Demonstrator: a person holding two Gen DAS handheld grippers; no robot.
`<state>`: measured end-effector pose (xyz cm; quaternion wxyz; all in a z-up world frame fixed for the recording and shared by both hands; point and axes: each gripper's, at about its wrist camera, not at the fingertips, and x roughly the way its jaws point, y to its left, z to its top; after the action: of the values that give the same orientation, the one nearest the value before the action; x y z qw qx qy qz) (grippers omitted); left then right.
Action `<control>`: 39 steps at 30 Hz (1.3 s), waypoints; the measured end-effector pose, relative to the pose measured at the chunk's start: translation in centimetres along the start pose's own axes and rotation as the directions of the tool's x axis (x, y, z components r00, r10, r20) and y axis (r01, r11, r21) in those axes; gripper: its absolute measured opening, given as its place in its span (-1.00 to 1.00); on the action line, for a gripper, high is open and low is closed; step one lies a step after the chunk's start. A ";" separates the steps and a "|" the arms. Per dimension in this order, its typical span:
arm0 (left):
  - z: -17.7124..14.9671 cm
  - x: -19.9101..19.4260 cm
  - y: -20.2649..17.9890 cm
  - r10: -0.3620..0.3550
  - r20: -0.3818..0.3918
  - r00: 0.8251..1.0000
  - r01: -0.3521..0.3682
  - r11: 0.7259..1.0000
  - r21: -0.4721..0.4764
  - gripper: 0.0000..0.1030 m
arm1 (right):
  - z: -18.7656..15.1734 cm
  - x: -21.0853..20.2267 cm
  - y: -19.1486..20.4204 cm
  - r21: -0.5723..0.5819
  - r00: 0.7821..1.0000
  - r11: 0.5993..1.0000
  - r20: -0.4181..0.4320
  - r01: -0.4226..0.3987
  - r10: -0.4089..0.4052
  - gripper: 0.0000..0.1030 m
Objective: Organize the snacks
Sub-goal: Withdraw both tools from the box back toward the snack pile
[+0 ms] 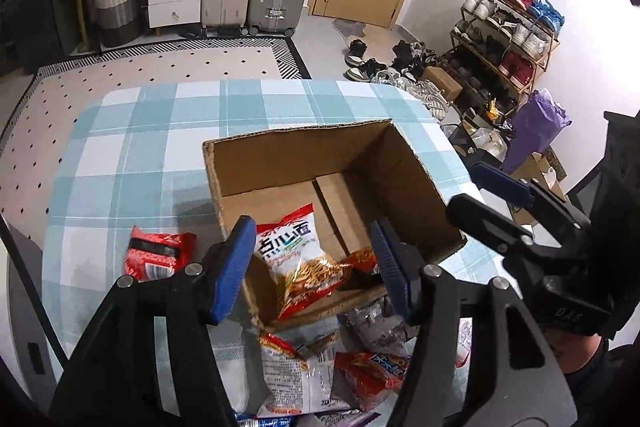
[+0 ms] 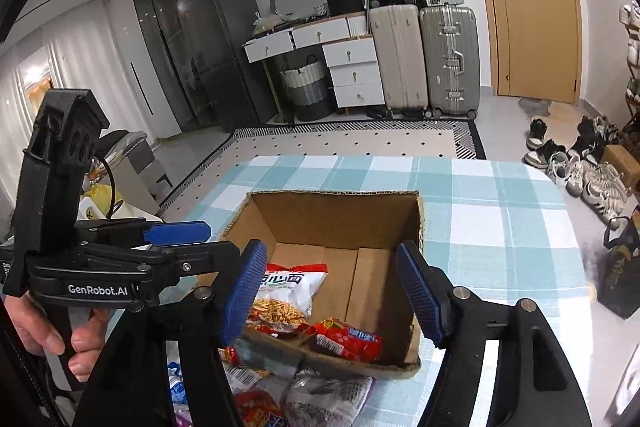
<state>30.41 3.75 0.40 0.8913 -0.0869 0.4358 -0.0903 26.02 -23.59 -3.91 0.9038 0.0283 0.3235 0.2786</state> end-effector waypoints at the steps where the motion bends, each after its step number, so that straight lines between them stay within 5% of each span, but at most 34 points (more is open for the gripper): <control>1: -0.2 -0.3 0.0 0.005 0.003 1.000 -0.005 1.000 0.001 0.11 | 0.0 -0.4 0.2 -0.005 1.000 1.000 0.004 0.001 -0.001 0.34; 19: -3.7 -7.7 0.7 0.027 0.075 0.997 -0.024 0.999 -0.032 0.21 | -1.5 -5.8 3.8 -0.045 0.998 0.999 0.055 -0.001 0.004 0.35; 25: -5.8 -10.2 1.0 0.060 0.117 0.991 -0.057 0.998 -0.027 0.42 | -2.3 -7.7 4.3 -0.042 0.997 0.999 0.083 0.004 -0.001 0.49; 39: -12.4 -13.6 2.4 0.100 0.144 0.985 -0.090 0.993 -0.077 0.56 | -5.7 -12.4 4.8 -0.022 0.993 1.000 0.120 0.013 -0.011 0.68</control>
<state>12.59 8.39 2.73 0.9207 -0.1040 0.3754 -0.0255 12.38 -26.74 -0.24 0.9236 0.0325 0.2654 0.2747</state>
